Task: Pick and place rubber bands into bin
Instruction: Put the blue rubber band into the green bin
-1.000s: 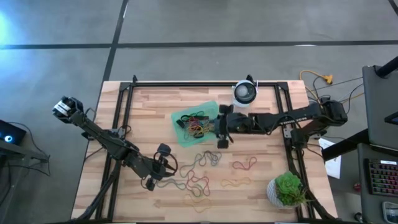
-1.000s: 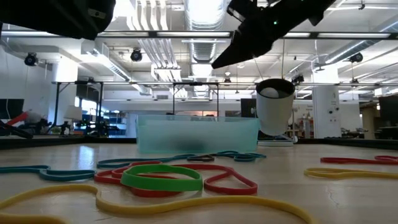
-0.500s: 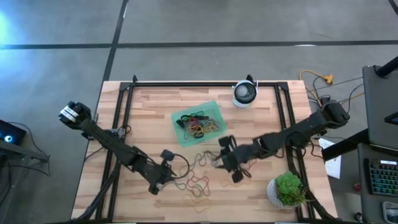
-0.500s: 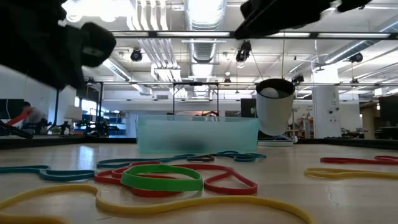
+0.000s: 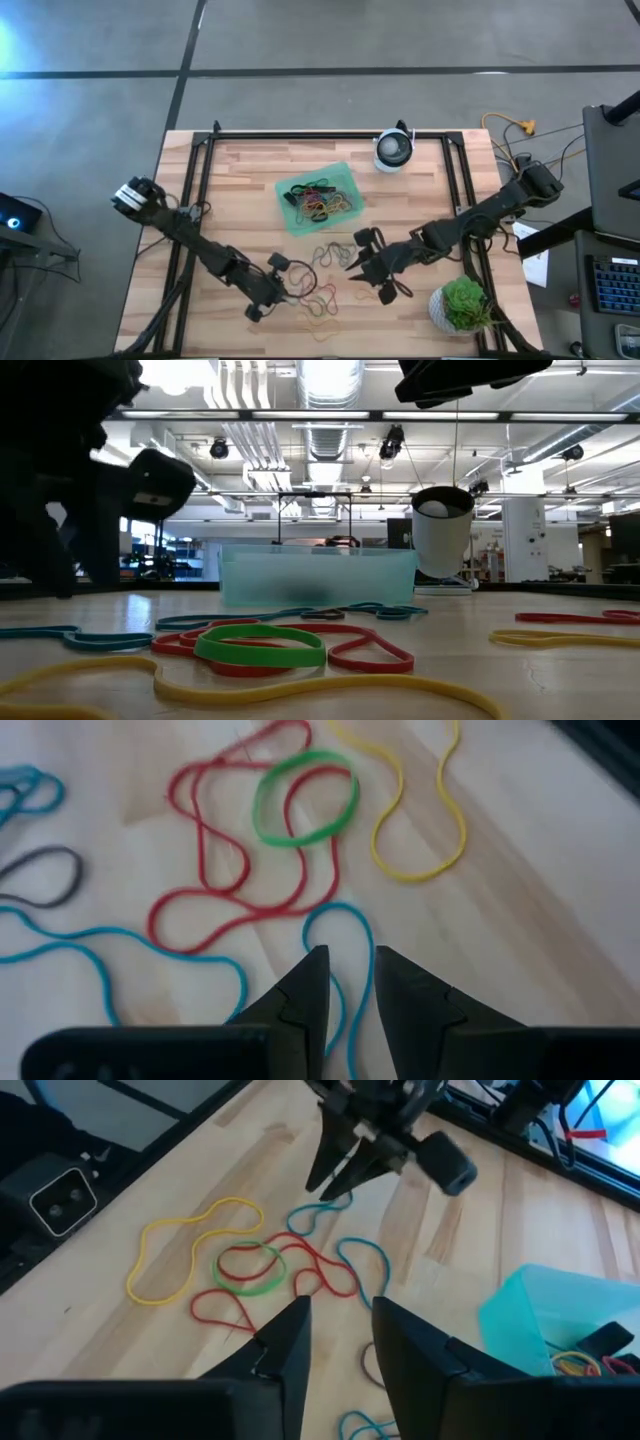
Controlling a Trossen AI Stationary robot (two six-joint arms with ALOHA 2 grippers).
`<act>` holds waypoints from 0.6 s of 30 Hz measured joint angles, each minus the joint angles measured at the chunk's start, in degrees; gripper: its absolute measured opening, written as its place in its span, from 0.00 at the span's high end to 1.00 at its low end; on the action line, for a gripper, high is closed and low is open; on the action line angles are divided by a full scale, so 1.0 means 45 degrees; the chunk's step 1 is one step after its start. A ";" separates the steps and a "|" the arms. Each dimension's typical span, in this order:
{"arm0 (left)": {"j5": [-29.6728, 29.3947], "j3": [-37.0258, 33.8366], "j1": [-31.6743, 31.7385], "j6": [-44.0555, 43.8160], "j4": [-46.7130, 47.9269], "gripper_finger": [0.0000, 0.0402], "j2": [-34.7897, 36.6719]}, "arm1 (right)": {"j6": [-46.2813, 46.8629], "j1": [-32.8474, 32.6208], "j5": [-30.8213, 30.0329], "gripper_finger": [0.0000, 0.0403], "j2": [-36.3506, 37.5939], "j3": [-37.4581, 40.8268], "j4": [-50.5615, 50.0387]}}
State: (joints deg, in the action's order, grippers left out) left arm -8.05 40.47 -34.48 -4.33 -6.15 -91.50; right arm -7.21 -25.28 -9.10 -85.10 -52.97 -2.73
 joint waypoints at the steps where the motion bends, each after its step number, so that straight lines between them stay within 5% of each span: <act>1: 0.0013 0.0000 0.0000 0.0003 -0.0021 0.83 -0.0163 | 0.0004 0.0000 -0.0005 0.75 0.0000 0.0000 -0.0008; 18: 0.0748 0.0015 0.0350 -0.1640 -0.0099 0.83 -0.0973 | 0.0240 0.0000 0.0026 0.79 0.0000 -0.0008 -0.0003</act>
State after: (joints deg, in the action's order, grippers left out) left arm -4.68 40.53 -32.91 -11.71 -6.59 -95.88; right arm -6.13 -25.28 -8.98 -85.10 -53.00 -2.74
